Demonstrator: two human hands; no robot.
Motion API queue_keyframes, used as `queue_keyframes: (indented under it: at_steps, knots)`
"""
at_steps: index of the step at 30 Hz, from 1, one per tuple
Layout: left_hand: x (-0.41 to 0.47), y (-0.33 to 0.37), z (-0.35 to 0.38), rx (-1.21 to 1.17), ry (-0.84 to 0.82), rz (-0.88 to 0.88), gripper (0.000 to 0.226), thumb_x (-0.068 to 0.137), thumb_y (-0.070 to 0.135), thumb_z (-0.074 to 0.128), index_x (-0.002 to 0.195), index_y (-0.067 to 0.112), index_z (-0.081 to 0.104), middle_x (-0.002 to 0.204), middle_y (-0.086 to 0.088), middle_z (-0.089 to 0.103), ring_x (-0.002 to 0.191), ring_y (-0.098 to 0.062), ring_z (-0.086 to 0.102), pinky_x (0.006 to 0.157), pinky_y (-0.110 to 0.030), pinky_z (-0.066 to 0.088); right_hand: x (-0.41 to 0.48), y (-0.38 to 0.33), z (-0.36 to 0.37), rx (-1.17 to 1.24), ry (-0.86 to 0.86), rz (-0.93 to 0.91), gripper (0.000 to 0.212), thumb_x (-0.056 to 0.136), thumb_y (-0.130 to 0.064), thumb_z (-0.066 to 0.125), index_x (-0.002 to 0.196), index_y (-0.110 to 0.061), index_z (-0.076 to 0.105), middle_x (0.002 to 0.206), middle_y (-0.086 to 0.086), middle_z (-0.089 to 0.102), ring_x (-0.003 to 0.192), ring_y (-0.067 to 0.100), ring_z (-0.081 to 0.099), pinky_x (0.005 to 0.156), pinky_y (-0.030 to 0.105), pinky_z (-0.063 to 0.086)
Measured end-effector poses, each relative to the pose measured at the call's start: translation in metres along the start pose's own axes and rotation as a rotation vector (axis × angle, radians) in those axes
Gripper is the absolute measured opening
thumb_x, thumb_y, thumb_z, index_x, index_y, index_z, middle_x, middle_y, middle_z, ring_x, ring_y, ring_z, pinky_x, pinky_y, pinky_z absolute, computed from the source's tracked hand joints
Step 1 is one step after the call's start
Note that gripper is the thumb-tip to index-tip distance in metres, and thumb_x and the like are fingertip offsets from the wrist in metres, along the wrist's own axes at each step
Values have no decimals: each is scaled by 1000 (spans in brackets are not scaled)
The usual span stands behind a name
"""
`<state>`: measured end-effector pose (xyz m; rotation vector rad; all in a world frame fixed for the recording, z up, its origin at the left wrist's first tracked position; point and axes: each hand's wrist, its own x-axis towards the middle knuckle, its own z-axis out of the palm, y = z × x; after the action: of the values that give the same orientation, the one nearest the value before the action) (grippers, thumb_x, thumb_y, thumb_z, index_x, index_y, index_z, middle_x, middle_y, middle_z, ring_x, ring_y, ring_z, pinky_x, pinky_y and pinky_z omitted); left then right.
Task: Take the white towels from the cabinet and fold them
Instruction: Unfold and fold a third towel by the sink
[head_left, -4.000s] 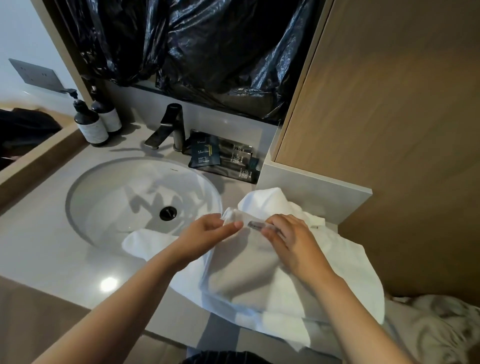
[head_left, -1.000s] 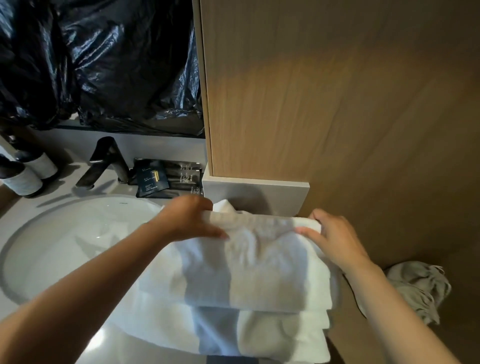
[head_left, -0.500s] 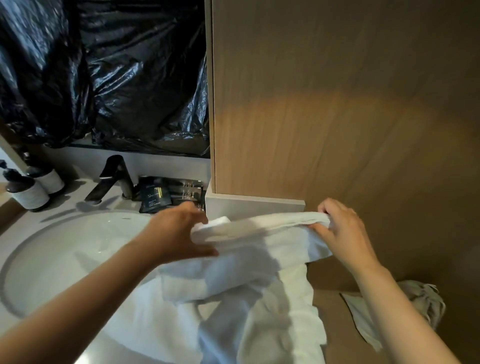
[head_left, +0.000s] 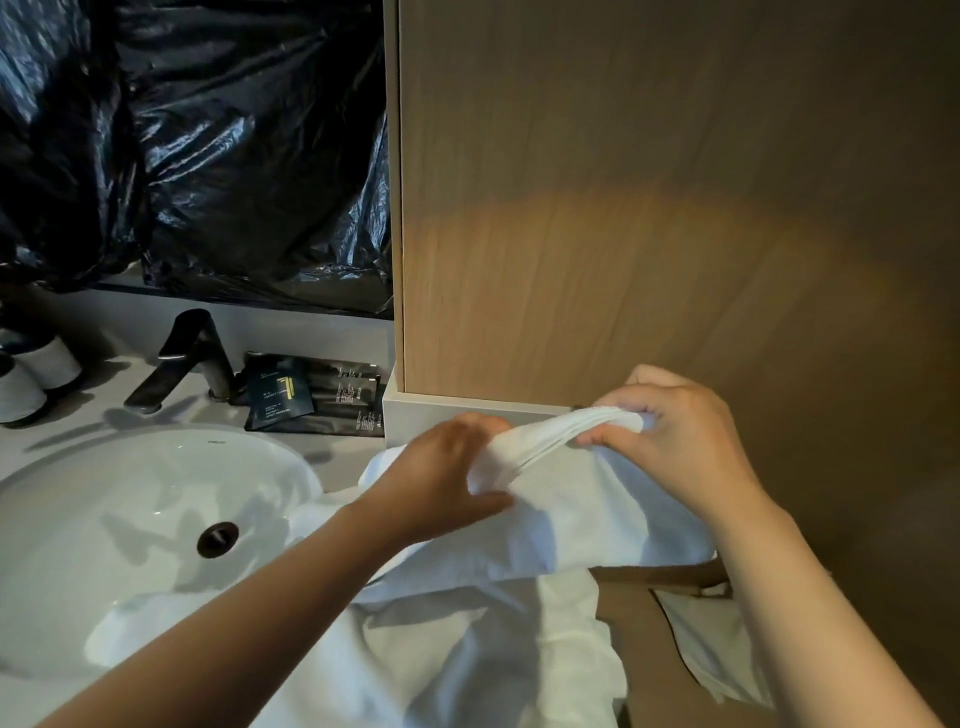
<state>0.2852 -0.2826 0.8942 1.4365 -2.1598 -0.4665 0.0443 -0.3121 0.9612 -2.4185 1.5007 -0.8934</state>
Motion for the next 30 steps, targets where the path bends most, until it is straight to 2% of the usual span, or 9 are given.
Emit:
queue_keyframes:
  at_steps: [3, 6, 10, 15, 18, 21, 23, 26, 30]
  knots:
    - [8, -3, -12, -116, 85, 3, 20, 78, 27, 76, 91, 25, 60, 79, 12, 57, 72, -3, 52, 65, -18, 38, 10, -5, -15, -7, 38, -26, 20, 67, -51, 77, 80, -36, 76, 77, -11, 51, 73, 10, 51, 56, 27, 38]
    - [13, -7, -27, -240, 71, -62, 31, 78, 28, 76, 68, 28, 47, 56, 12, 44, 54, -5, 40, 50, -16, 29, 17, -10, -24, 9, 74, -61, 21, 69, -48, 76, 82, -32, 77, 76, -12, 49, 72, 10, 50, 56, 29, 38]
    - [22, -6, -45, -167, 60, 5, 37, 78, 31, 71, 64, 24, 38, 70, 12, 46, 63, -6, 43, 57, -19, 31, 26, -25, -32, -30, 154, -172, 27, 73, -50, 71, 84, -25, 77, 76, -11, 48, 68, 10, 50, 54, 34, 41]
    - [10, -15, -52, -72, -151, -192, 38, 74, 37, 69, 106, 34, 47, 97, 14, 57, 84, -4, 56, 64, -19, 42, 44, -39, -46, -44, 206, -217, 26, 73, -52, 72, 85, -29, 77, 77, -14, 49, 71, 9, 50, 54, 31, 42]
    - [12, -12, -75, 3, 51, -175, 24, 76, 20, 66, 96, 28, 56, 92, 6, 62, 81, -15, 60, 60, -17, 40, 53, -42, -49, -66, 214, -228, 24, 76, -50, 70, 87, -30, 74, 79, -16, 48, 74, 5, 49, 58, 26, 41]
    - [20, -12, -121, 207, 324, -95, 21, 73, 14, 68, 88, 20, 55, 87, 0, 57, 74, -22, 57, 57, -29, 38, 58, -44, -49, -85, 279, -239, 16, 81, -39, 69, 90, -26, 71, 83, -12, 52, 75, 9, 51, 59, 33, 45]
    - [17, -12, -138, 336, 360, 22, 25, 68, 11, 72, 88, 17, 59, 85, -5, 58, 73, -27, 58, 59, -30, 36, 53, -40, -42, -90, 281, -237, 12, 82, -31, 69, 91, -22, 70, 84, -9, 53, 74, 11, 51, 59, 33, 43]
    - [-4, -19, -113, 400, 181, 110, 27, 69, 17, 71, 95, 17, 63, 90, -4, 62, 80, -26, 61, 63, -28, 41, 25, -21, -14, -63, 145, -157, 7, 82, -25, 70, 89, -25, 68, 82, -14, 49, 73, 7, 49, 60, 25, 35]
    - [-56, -44, -24, 283, -273, -68, 35, 81, 34, 64, 114, 25, 57, 113, 4, 58, 98, -14, 55, 79, -17, 40, -46, 12, 40, -44, -219, 57, 14, 80, -20, 75, 82, -32, 67, 86, -17, 55, 86, 7, 51, 69, 23, 40]
